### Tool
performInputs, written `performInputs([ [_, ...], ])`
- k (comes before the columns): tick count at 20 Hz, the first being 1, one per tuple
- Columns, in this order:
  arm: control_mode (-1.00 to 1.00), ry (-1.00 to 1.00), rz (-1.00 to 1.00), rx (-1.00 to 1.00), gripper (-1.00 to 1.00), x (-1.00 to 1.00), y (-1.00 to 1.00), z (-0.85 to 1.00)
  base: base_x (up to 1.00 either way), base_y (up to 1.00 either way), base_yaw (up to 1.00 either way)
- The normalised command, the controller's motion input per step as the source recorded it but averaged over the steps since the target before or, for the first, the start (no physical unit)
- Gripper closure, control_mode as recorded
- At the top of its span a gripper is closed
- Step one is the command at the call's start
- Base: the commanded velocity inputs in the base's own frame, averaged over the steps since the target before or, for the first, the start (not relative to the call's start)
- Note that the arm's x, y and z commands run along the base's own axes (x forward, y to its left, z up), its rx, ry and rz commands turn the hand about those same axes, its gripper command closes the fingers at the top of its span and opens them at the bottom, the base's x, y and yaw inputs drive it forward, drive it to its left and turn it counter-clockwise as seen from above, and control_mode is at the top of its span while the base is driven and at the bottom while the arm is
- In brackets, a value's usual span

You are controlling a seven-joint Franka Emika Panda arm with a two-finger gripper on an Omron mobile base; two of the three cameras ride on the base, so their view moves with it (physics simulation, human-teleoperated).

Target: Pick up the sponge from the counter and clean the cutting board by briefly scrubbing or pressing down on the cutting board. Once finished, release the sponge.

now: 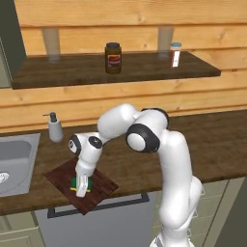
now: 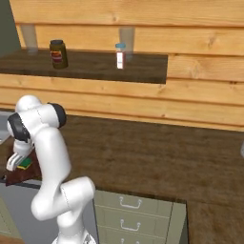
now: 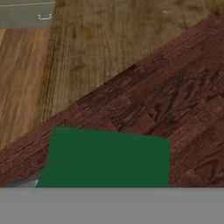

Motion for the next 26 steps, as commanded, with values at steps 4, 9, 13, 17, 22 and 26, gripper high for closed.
performInputs([
  [4, -1.00, 0.00, -0.10, -0.27, 1.00, 1.00, 0.00, -1.00, 0.00, 0.00, 0.00],
  [9, -1.00, 0.00, -0.20, -0.22, 1.00, 1.00, 0.00, -1.00, 0.00, 0.00, 0.00],
  [13, -1.00, 0.00, -0.25, -0.13, 1.00, 1.00, 0.02, -1.00, 0.00, 0.00, 0.00],
  [17, -1.00, 0.00, -0.24, -0.13, 1.00, 1.00, 0.31, -1.00, 0.00, 0.00, 0.00],
  [22, -1.00, -0.01, -0.20, -0.10, 1.00, 1.00, 0.67, -1.00, 0.00, 0.00, 0.00],
  [26, -1.00, -0.10, -0.17, -0.18, 1.00, 1.00, 0.91, -1.00, 0.00, 0.00, 0.00],
])
